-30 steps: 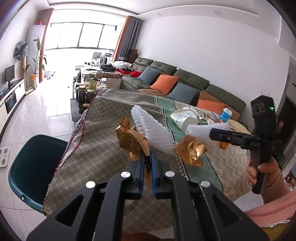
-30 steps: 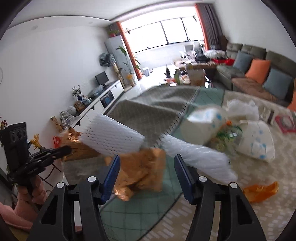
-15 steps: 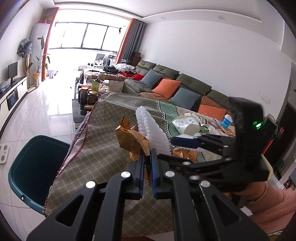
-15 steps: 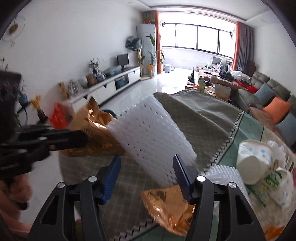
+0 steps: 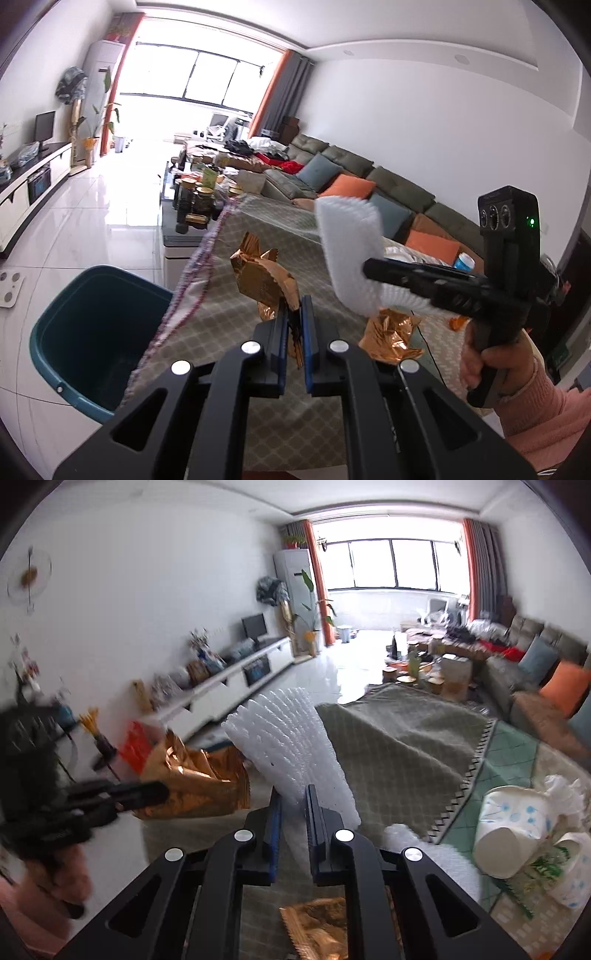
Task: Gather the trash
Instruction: 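Carry the gold wrapper and foam net over the teal bin with both tools, then open both tools to drop the wrapper and foam net into the bin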
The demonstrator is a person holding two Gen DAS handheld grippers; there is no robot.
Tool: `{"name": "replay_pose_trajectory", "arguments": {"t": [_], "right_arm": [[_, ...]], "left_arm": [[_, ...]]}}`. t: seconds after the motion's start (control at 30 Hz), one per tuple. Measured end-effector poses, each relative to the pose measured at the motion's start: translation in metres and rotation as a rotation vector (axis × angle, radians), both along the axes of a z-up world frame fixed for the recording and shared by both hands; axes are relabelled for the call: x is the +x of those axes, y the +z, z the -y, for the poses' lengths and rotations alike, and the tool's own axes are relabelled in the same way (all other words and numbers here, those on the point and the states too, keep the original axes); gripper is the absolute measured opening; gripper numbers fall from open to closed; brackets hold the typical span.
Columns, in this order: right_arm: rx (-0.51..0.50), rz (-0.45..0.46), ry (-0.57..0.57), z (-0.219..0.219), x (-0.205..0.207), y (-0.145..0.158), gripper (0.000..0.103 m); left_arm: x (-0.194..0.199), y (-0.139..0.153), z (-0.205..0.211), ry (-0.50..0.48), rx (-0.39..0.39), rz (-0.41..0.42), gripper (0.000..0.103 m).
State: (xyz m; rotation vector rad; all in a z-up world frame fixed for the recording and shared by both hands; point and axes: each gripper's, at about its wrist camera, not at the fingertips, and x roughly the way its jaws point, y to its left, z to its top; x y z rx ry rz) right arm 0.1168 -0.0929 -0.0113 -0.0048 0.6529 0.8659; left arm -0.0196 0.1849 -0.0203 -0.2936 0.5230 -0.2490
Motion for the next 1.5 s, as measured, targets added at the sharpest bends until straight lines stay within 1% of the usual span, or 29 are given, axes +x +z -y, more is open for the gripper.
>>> {"name": "replay_pose_trajectory", "arguments": {"t": [0.03, 0.2, 0.33, 0.5, 0.67, 0.83, 1.07, 1.33, 1.5], "right_arm": [[0.031, -0.022, 0.009, 0.002, 0.004, 0.002, 0.012], [0.106, -0.099, 0.091, -0.01, 0.01, 0.005, 0.012], [0.119, -0.12, 0.153, -0.034, 0.006, 0.004, 0.012], [0.126, -0.133, 0.218, -0.067, 0.004, 0.001, 0.012], [0.128, -0.145, 0.263, -0.093, 0.004, -0.004, 0.012], [0.131, -0.151, 0.293, -0.118, 0.004, -0.007, 0.012], [0.134, -0.176, 0.302, -0.147, 0.012, -0.015, 0.012], [0.096, -0.209, 0.297, -0.176, 0.021, -0.033, 0.012], [0.055, -0.207, 0.304, -0.193, 0.022, -0.039, 0.012]], "left_arm": [[-0.002, 0.001, -0.004, 0.012, -0.002, 0.004, 0.008], [-0.009, 0.006, -0.024, 0.082, -0.005, 0.02, 0.008], [-0.016, 0.007, -0.044, 0.16, -0.004, 0.017, 0.008], [-0.023, 0.004, -0.066, 0.252, 0.014, -0.009, 0.008], [-0.027, -0.002, -0.082, 0.308, 0.016, -0.044, 0.008], [-0.025, -0.012, -0.09, 0.339, 0.025, -0.077, 0.008], [-0.012, -0.023, -0.103, 0.356, 0.024, -0.115, 0.008], [-0.005, -0.037, -0.114, 0.376, 0.022, -0.159, 0.008], [-0.001, -0.04, -0.117, 0.391, 0.032, -0.183, 0.008]]}}
